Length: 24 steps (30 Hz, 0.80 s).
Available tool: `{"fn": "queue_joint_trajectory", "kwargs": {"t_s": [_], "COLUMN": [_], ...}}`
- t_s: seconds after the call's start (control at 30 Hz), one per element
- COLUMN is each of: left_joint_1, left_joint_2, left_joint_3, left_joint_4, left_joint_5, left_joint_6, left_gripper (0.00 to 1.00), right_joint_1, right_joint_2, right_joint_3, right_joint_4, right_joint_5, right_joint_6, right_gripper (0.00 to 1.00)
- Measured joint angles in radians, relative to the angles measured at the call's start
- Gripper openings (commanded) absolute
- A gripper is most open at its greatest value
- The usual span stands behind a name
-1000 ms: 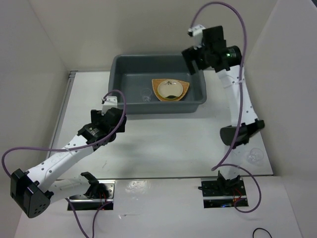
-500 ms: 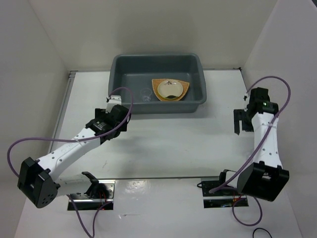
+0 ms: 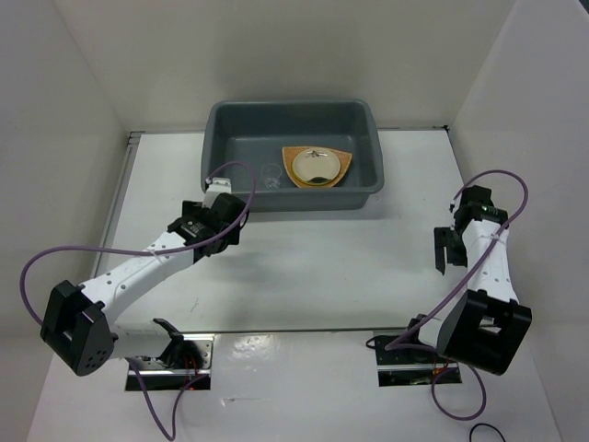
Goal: Place the mixed dishes into the plastic bin
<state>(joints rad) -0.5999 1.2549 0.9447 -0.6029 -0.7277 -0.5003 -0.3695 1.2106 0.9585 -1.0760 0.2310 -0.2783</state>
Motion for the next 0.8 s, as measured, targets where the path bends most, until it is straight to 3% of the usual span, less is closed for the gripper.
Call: {"fn": "queue_joint_trajectory", "kwargs": {"t_s": [0.07,0.53,0.8], "left_joint_1": [0.0,0.0,0.0], "left_joint_2": [0.006,0.022,0.029], "left_joint_3": [0.0,0.01,0.011], "left_joint_4": [0.0,-0.01,-0.011], "left_joint_5": [0.0,0.0,-0.004], "left_joint_6": [-0.001,-0.001,-0.002], "left_gripper": [1.0,1.0,1.0], "right_joint_1": [0.0,-0.011,-0.028], "right_joint_2": [0.019,0.129,0.282], "right_joint_3": [-0.007,-0.055,-0.055], "right_joint_4": [0.011,0.052,0.066], "right_joint_5": [0.003,0.026,0.024], "right_joint_6": [-0.009,-0.061,-0.094], "right_gripper": [0.99,0.99,0.89]}}
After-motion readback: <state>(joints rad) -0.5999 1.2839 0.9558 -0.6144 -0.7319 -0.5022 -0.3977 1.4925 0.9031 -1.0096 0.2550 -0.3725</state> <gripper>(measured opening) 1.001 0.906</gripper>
